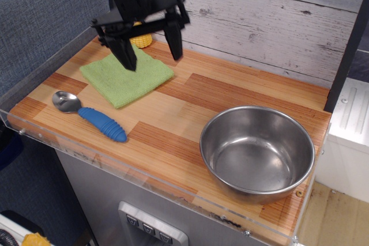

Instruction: Place vessel on the green cloth

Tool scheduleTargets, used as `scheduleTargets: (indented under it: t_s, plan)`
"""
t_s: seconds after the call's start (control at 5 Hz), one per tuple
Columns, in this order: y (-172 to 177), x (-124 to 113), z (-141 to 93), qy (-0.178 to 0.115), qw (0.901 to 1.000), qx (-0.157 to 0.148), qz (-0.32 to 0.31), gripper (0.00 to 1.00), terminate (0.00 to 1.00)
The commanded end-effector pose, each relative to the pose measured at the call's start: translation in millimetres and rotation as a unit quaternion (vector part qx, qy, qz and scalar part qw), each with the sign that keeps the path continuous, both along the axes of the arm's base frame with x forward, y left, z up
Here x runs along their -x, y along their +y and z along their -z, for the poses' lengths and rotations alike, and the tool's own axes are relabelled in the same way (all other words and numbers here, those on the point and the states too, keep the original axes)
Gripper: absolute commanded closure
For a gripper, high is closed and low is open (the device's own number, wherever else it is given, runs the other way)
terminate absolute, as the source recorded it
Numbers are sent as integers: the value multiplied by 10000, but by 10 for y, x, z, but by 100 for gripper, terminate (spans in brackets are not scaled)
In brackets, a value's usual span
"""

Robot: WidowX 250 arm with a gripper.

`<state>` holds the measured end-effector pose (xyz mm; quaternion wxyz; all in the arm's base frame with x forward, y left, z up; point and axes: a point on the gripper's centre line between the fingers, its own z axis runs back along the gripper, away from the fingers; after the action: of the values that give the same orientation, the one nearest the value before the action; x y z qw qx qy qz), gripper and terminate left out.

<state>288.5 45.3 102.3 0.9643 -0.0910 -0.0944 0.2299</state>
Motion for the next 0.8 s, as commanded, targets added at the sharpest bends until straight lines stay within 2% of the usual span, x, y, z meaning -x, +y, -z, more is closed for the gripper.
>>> scheduleTargets:
  t_s: [0.0, 0.2, 0.6]
  plan:
    - [-98, 305, 166, -94, 9928, -222, 1170, 0, 0]
    - [-323, 396, 284, -40, 9888, -265, 1468, 0, 0]
    - [-743, 344, 358, -47, 9837, -207, 1785, 0, 0]
